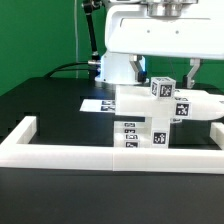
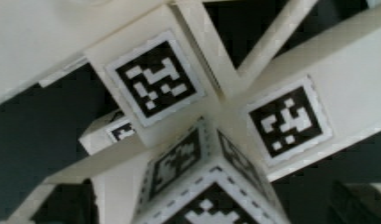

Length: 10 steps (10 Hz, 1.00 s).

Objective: Assemble chair

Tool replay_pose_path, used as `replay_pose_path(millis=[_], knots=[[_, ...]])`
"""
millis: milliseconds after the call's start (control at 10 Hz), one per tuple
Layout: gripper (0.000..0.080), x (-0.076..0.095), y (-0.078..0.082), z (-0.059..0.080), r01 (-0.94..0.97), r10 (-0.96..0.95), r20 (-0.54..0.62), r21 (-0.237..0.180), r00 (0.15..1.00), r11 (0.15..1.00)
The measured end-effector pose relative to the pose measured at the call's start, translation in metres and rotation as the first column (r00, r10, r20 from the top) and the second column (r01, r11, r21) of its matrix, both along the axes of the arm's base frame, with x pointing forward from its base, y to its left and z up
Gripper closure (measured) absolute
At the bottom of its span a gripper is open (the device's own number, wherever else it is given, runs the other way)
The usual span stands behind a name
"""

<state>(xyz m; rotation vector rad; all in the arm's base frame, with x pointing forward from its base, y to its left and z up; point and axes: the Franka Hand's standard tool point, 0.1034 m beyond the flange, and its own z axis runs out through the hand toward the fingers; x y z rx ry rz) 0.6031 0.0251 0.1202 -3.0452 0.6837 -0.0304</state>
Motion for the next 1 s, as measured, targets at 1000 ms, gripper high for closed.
replay_pose_path(millis=[1000], knots=[[0.0242,0.0,-0.0047,0.0002,-0.425,0.425,0.0,-0.018,0.905,0.905]])
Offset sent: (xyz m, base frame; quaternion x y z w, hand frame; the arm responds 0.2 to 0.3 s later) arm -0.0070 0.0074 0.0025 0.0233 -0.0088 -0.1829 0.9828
